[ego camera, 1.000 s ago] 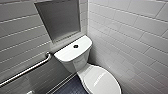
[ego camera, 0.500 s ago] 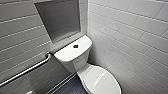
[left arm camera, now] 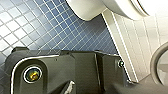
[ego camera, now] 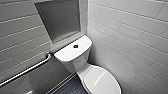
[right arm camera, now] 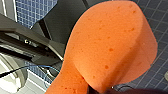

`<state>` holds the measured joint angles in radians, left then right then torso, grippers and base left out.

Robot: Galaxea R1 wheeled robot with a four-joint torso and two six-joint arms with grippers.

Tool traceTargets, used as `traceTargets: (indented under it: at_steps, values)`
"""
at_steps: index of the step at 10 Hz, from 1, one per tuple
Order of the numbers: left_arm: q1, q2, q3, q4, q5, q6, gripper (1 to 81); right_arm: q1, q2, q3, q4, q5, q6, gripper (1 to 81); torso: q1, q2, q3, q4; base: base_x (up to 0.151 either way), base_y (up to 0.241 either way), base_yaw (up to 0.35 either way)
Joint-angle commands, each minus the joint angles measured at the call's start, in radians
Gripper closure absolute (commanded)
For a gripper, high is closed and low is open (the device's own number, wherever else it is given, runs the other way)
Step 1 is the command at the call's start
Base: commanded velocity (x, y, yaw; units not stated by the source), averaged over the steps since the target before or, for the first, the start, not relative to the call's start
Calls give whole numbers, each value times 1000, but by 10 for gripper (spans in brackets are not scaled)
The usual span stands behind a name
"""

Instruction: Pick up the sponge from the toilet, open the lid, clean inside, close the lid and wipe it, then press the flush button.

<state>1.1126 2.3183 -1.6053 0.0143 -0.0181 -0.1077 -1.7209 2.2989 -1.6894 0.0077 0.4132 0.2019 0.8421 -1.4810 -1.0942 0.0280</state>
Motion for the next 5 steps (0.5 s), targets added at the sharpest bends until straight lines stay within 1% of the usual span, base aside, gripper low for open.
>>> traceTargets:
  at_steps: [1, 2, 3, 4, 5]
  values:
    - [-144, -13, -28, -37, 61, -84, 10, -50, -23, 30, -23, -45, -12, 811, 0, 0, 0, 0, 0, 0, 0]
    - [-180, 20, -31, -66, 62, -105, 10, -47, -25, 18, -26, -44, -13, 811, 0, 0, 0, 0, 0, 0, 0]
    - [-210, 59, -44, -106, 84, -115, 10, -43, -28, 10, -28, -44, -13, 811, 0, 0, -26, 0, 0, 0, 0]
    - [-239, 109, -93, -151, 99, -113, 10, -33, -31, 5, -34, -44, -13, 811, 0, 0, -51, 0, 0, 0, 0]
    - [-260, 162, -148, -168, 119, -113, 10, -27, -28, -1, -37, -44, -12, 811, 0, 0, -65, 0, 0, 0, 0]
